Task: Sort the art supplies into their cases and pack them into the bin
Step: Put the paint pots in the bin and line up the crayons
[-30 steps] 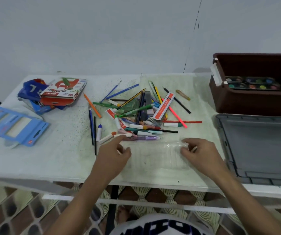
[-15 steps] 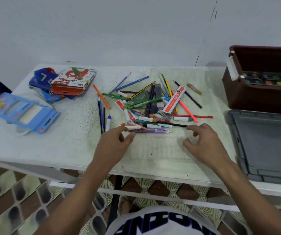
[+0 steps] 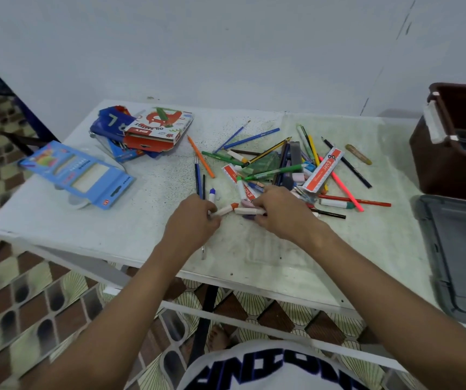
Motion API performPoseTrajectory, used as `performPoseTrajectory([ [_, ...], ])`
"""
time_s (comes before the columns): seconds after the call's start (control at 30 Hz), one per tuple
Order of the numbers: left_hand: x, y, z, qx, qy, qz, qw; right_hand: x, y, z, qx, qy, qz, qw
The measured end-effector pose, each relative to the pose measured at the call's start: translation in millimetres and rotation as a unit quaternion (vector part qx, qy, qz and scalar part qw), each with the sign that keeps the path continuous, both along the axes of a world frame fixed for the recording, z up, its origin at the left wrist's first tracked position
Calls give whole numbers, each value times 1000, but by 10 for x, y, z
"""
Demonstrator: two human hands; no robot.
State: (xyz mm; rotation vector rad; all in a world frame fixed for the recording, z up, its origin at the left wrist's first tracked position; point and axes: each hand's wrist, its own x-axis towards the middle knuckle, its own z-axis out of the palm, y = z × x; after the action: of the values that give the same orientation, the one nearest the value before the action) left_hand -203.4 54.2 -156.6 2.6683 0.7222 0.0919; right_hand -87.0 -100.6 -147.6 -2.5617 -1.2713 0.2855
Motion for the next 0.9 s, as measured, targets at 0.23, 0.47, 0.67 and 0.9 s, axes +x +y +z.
performPoseTrajectory([
  [0.23, -55, -31, -4, -49, -62, 24, 997, 41, -3, 59, 31, 68, -35, 997],
  [0.47, -224, -273, 210, -233, -163, 23, 958, -92, -477, 334, 236, 251, -123, 930],
  [0.67, -378, -565, 171, -359, -148, 6, 922, -333, -781, 315, 232, 380, -155, 882],
  [0.9, -397, -673, 52, -366, -129, 23, 921, -482, -563, 130, 148, 325, -198, 913],
])
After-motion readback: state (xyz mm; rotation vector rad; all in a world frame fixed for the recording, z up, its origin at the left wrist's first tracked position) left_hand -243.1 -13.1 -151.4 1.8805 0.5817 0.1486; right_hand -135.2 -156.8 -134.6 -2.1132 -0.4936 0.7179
